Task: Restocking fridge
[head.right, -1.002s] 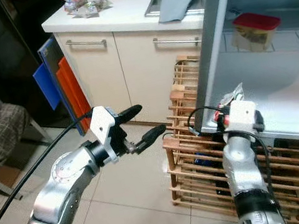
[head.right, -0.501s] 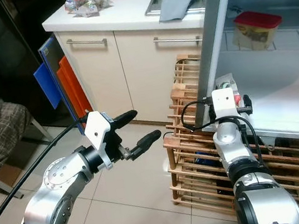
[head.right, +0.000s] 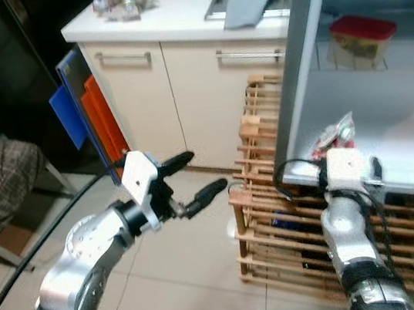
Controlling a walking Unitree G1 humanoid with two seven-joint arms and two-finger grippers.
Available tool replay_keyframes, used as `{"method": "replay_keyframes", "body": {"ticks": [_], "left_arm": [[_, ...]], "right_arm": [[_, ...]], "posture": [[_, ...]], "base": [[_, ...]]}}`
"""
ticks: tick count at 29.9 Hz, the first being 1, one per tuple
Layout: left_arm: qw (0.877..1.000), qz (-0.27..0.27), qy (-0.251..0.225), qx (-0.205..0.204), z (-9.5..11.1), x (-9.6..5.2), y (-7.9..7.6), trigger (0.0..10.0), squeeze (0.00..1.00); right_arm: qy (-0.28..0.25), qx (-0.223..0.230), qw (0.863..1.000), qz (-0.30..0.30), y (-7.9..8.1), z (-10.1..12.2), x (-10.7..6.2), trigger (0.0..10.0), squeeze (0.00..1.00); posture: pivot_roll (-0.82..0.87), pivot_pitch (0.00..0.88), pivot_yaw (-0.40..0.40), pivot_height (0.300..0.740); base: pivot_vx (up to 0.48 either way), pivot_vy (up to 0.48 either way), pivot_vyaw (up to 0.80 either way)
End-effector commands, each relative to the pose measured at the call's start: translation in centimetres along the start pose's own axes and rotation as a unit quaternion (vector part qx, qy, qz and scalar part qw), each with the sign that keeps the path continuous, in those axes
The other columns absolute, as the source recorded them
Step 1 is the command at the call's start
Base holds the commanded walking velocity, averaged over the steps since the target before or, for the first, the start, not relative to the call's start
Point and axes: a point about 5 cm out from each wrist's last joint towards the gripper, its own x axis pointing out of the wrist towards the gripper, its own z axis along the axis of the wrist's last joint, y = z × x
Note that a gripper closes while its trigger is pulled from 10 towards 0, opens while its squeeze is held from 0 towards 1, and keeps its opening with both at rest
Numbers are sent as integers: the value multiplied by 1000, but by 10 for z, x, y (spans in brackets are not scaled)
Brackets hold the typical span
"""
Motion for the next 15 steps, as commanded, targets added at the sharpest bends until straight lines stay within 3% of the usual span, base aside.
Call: {"method": "replay_keyframes", "body": {"ticks": [1, 5, 12, 15], "left_arm": [[1000, -1, -1, 6, 1, 2, 3, 10000, 0], [1000, 2, -4, 7, 1, 2, 5, 10000, 0], [1000, 3, -7, 11, 2, 3, 7, 10000, 0], [1000, 5, -8, 12, 2, 3, 8, 10000, 0]], "right_arm": [[-22, 21, 1000, 4, 2, 10, -5, 10000, 0], [-30, 27, 999, 7, 1, 13, -15, 10000, 0], [-22, 16, 1000, -7, -8, 18, -15, 10000, 0], [-14, 1, 1000, -6, -3, 17, -11, 10000, 0]], "posture": [[-39, 13, 74, 740], [-46, 3, 69, 740], [-37, 0, 67, 740], [-36, 0, 71, 740]], "base": [[0, 0, 0], [0, 0, 0], [0, 0, 0], [0, 0, 0]]}}
